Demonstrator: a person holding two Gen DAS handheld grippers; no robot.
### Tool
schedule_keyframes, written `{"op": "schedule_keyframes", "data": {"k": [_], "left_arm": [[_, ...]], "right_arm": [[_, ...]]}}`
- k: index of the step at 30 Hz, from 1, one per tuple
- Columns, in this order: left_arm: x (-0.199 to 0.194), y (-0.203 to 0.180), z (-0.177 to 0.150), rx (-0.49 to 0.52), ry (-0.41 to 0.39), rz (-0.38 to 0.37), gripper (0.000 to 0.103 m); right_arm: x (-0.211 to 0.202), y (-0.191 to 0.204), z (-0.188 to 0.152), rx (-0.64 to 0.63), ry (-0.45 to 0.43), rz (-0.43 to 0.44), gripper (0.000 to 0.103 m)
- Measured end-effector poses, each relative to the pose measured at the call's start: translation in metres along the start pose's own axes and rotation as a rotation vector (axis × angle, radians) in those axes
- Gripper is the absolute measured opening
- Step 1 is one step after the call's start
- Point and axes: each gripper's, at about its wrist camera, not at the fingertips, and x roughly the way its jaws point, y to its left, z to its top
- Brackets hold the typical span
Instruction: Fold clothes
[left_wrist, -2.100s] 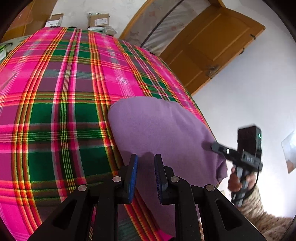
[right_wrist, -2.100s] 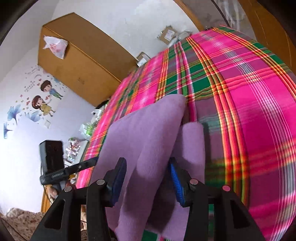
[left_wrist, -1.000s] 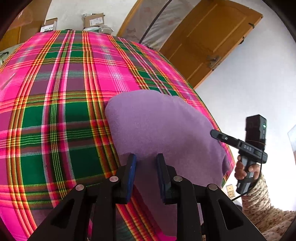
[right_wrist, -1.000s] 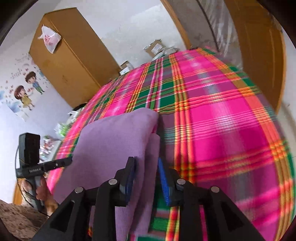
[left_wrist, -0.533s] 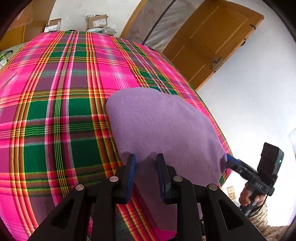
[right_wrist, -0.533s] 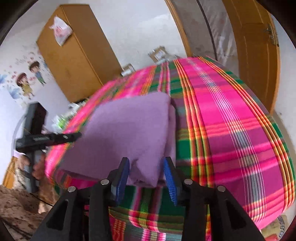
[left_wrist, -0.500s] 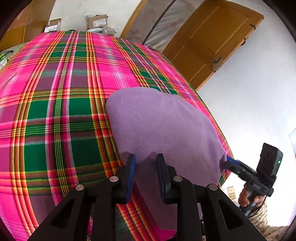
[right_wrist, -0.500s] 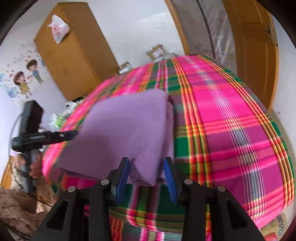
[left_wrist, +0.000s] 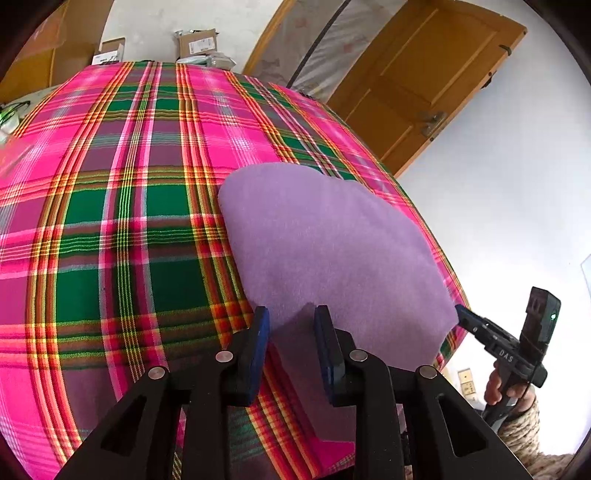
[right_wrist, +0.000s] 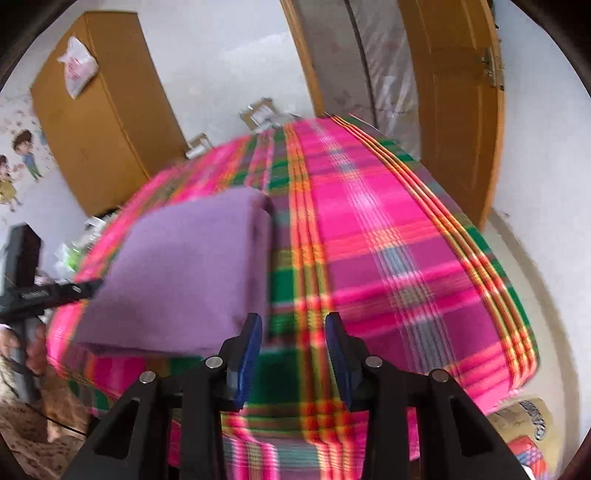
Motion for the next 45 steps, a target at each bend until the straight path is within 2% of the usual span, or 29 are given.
{"op": "schedule_keyframes", "data": {"k": [3, 6, 8, 13, 17, 20, 23, 26, 30, 32, 34, 36, 42, 45], "left_arm": [[-0.001, 0.000, -0.002, -0.007, -0.001, 0.000, 0.026], [-0.001, 0.000, -0.003, -0.006, 0.000, 0.004, 0.026], [-0.002, 0.000, -0.004, -0.007, 0.001, 0.002, 0.026], [-0.002, 0.001, -0.005, -0.005, 0.009, -0.005, 0.028], [-0.002, 0.002, -0.006, 0.002, 0.014, -0.007, 0.028], [-0.003, 0.006, -0.006, -0.008, 0.026, -0.013, 0.029], [-0.007, 0.008, -0.003, -0.008, 0.041, -0.011, 0.029], [-0.013, 0.004, 0.007, -0.007, 0.019, -0.023, 0.029], [-0.014, -0.007, 0.021, 0.024, -0.001, -0.069, 0.029], [-0.005, -0.012, 0.027, 0.042, 0.019, -0.056, 0.029], [0.003, -0.014, 0.032, 0.050, 0.038, -0.034, 0.029], [0.009, -0.014, 0.035, 0.054, 0.054, -0.019, 0.029], [0.022, -0.006, 0.037, 0.050, 0.093, -0.015, 0.029], [0.024, -0.001, 0.035, 0.038, 0.096, -0.043, 0.029]], "right_arm": [[-0.001, 0.021, 0.006, -0.078, -0.036, 0.046, 0.037], [0.011, 0.033, 0.004, -0.142, -0.004, 0.061, 0.036], [0.022, 0.031, -0.002, -0.139, 0.032, 0.028, 0.036], [0.024, 0.006, -0.011, -0.056, 0.049, 0.059, 0.036], [0.019, 0.002, -0.009, -0.081, 0.066, 0.046, 0.036], [0.013, 0.006, -0.002, -0.098, 0.071, 0.045, 0.036], [0.009, 0.010, 0.012, -0.117, 0.039, 0.025, 0.036], [0.007, 0.015, 0.027, -0.135, 0.011, 0.028, 0.036], [0.018, 0.030, 0.042, -0.192, 0.007, 0.049, 0.030], [0.030, 0.034, 0.052, -0.209, 0.012, 0.050, 0.026], [0.040, 0.038, 0.059, -0.211, 0.011, 0.071, 0.017], [0.054, 0.043, 0.067, -0.210, 0.019, 0.088, 0.014], [0.076, 0.040, 0.064, -0.200, 0.086, 0.078, 0.011], [0.086, 0.035, 0.059, -0.181, 0.124, 0.079, 0.009]]}}
